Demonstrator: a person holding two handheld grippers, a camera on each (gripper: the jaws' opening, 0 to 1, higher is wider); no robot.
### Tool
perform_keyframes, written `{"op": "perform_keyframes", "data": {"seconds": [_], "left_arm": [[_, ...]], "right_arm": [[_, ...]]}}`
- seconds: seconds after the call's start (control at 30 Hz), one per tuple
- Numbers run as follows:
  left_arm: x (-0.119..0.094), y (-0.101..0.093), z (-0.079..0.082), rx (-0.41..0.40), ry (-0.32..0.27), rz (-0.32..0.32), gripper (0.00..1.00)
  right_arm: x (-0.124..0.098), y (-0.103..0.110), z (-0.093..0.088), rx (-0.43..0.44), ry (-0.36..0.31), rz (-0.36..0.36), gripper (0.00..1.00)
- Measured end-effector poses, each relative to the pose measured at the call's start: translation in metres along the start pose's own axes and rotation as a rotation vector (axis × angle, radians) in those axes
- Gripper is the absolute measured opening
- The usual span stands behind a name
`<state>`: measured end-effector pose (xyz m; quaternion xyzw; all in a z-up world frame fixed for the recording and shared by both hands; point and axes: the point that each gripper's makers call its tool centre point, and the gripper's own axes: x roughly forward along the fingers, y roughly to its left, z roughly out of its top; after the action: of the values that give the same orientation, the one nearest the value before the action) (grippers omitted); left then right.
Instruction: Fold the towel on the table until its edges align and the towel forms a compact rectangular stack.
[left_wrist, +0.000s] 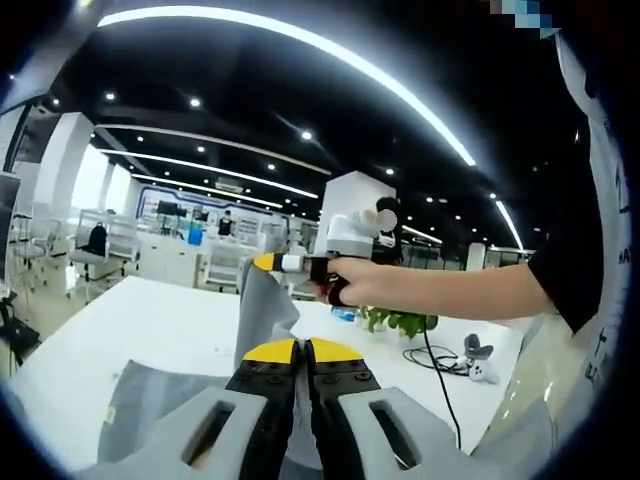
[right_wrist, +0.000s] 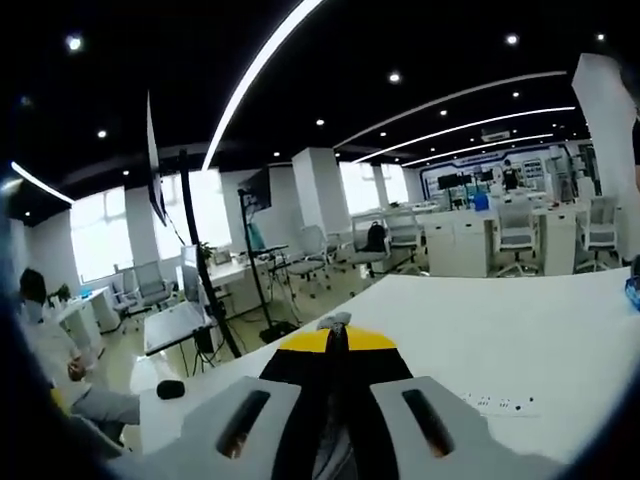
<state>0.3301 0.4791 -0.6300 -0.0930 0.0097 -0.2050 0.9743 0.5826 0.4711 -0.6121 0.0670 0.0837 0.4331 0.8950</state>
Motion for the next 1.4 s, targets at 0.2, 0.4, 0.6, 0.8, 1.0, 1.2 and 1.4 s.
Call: {"op": "perform_keyframes", "data": {"seconds": [0.2, 0.4, 0.6, 0.8, 1.0, 1.2, 1.4], "left_arm": [[-0.003, 0.013, -0.007, -0.004, 0.012, 0.032, 0.03], [-0.01, 0.035, -0.026, -0.014, 0.053, 0.074, 0.03], [-0.017, 0.049, -0.045, -0.053, 0.082, 0.114, 0.03], [-0.025, 0.069, -0.062, -0.094, 0.11, 0.151, 0.04], [-0.036, 0.09, -0.074, -0.106, 0.136, 0.18, 0.04], [-0.047, 0.109, -0.091, -0.13, 0.168, 0.214, 0.04], [-0.055, 0.122, -0.109, -0.167, 0.203, 0.248, 0.04]], "right_arm": [[0.013, 0.004, -0.005, 0.026, 0.004, 0.003, 0.01], [0.02, 0.008, -0.022, -0.006, 0.039, -0.007, 0.01], [0.036, 0.002, -0.054, 0.022, 0.094, -0.022, 0.01], [0.05, 0.005, -0.078, 0.045, 0.138, -0.028, 0.01], [0.075, 0.01, -0.1, 0.039, 0.17, -0.019, 0.01], [0.097, 0.019, -0.12, 0.031, 0.209, 0.005, 0.01], [0.117, 0.029, -0.141, 0.033, 0.243, 0.025, 0.01]]}}
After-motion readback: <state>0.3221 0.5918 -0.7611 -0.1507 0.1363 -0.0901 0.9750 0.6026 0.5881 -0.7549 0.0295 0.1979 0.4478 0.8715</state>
